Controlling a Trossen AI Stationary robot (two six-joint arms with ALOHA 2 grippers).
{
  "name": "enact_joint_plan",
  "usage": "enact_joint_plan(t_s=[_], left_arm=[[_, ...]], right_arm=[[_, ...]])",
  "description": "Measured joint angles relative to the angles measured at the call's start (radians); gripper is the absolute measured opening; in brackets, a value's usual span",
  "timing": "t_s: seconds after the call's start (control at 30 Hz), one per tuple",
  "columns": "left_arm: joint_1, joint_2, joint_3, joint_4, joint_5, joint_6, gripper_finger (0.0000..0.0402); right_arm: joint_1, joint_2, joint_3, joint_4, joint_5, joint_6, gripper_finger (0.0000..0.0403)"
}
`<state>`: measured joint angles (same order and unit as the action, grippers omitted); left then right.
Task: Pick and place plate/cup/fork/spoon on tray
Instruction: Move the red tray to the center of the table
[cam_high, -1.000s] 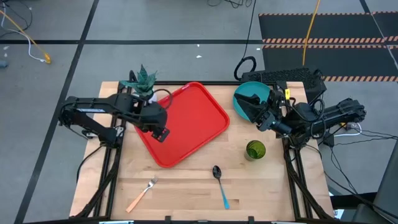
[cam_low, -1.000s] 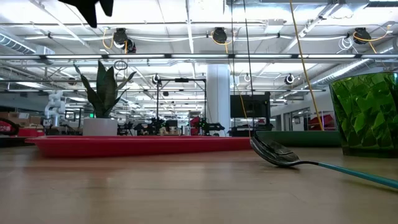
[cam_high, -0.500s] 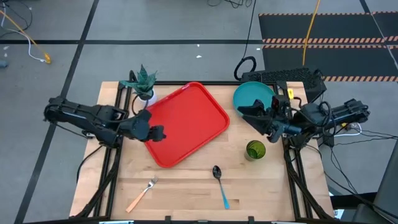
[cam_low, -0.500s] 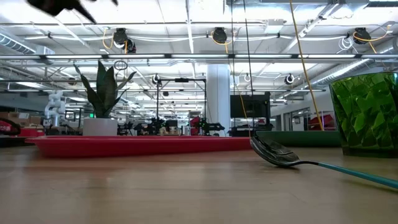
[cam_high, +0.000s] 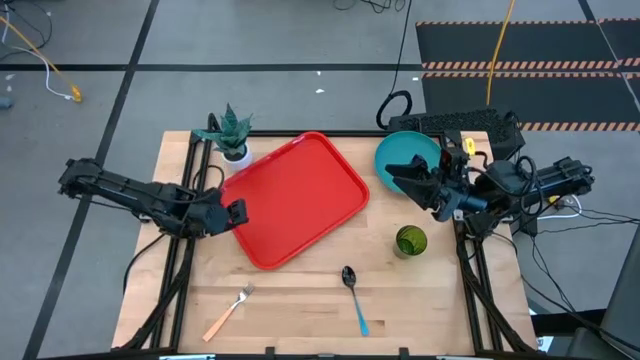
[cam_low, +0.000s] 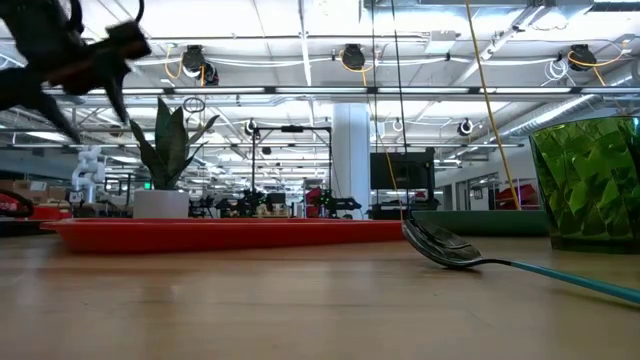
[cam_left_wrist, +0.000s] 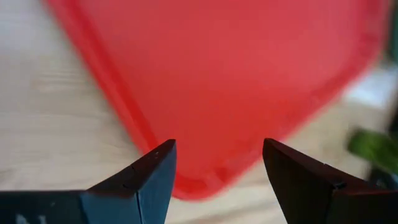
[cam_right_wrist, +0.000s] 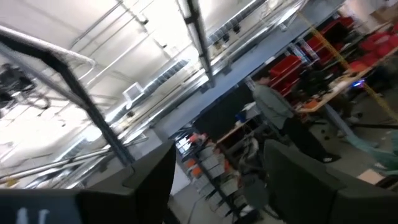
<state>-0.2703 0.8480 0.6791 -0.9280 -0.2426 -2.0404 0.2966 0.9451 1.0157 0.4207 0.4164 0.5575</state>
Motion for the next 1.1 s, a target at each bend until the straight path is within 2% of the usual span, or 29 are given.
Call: enact_joint_plan(t_s=[0.13,0.27,0.4,0.67,0.8,0.93,1.1], left_arm=[[0.000,0.028,-0.049,-0.022,0.002,-0.119,0.0241],[0.000,0.057,-0.087,-0.050,0.070,-0.193,0.0241],[0.000,0.077,-0.106,-0.060,0.120,-0.210,0.0241],[0.004,0.097,-0.165,-0.052,0.138,-0.296,0.0241],[0.030,0.097,-0.210,0.037,0.121,-0.302,0.0241],[0.058,0.097,-0.251,0.184,0.054,-0.298,0.0241],[0.074,0.097,-0.281,0.226,0.054,-0.276,0.0241]], right_arm=[[-0.002,0.000,0.000,0.001,0.005,-0.005,0.0239],[-0.003,0.000,0.000,-0.003,0.006,-0.005,0.0239],[-0.003,0.000,0.000,-0.007,0.003,-0.005,0.0239],[-0.002,0.000,0.000,-0.008,-0.001,-0.020,0.0239],[-0.002,0.000,0.000,-0.007,-0.002,-0.020,0.0239],[-0.002,0.000,0.000,-0.007,-0.002,-0.005,0.0239],[-0.002,-0.001,0.000,-0.007,-0.002,0.006,0.0239]])
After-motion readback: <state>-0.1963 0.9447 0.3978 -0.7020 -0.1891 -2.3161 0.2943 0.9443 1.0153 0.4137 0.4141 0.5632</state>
